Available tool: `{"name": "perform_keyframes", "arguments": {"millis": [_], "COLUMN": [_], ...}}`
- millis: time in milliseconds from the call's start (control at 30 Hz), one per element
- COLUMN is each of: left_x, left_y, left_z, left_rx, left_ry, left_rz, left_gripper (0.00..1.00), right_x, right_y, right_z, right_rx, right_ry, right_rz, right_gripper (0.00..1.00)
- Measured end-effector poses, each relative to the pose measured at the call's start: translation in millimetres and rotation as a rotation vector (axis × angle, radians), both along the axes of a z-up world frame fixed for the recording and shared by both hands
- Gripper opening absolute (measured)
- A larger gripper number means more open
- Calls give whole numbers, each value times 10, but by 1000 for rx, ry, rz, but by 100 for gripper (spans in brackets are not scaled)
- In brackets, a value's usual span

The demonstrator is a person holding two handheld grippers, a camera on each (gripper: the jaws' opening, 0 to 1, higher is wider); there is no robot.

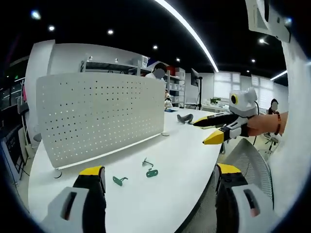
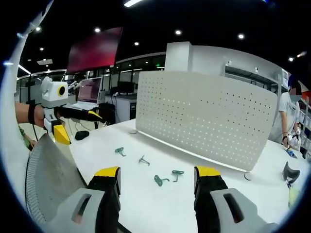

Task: Insert the hook assembly into the mounting plate slot until the hook locks in place.

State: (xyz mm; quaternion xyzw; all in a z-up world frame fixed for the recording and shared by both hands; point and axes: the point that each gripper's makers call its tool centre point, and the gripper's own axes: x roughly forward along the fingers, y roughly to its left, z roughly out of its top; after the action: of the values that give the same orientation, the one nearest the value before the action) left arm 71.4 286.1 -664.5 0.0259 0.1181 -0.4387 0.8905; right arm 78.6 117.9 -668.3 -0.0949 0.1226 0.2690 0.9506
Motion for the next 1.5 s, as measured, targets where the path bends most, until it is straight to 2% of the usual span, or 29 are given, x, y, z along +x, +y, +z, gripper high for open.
{"name": "perform_keyframes", "arguments": {"millis": [200,300,567,700,867,1233,1300,1433,1500], "left_x": [41,97,159,197,212,350,405,459,484], "left_y": [-122,-181,-499,-569,-637,-772,-795,-867,-903], "left_z": [-89,-185,-258,-324,-456,-638,-671,-759,-818], "left_rx": [22,57,74,74,99,163,152,99,112], "left_ry": [24,60,80,102,143,155,164,222,223], "left_rz": [-16,-3,-10,34,38,47,67,98,97], "left_gripper": [93,90,89,87,86,84,83,78,78], "right_x": [9,7,-34,-24,-15,-15,-8,1,7], "right_y": [-46,-83,-155,-206,-251,-347,-371,-427,-473], "right_z": [25,55,33,-2,-6,-37,-35,-32,-51], "right_rx": [13,20,19,22,20,50,61,56,51], "right_ry": [-4,-14,-4,-1,-7,-10,-7,-7,-1], "right_rz": [-7,-6,18,25,36,56,58,57,51], "right_gripper": [61,60,59,59,58,57,57,57,57]}}
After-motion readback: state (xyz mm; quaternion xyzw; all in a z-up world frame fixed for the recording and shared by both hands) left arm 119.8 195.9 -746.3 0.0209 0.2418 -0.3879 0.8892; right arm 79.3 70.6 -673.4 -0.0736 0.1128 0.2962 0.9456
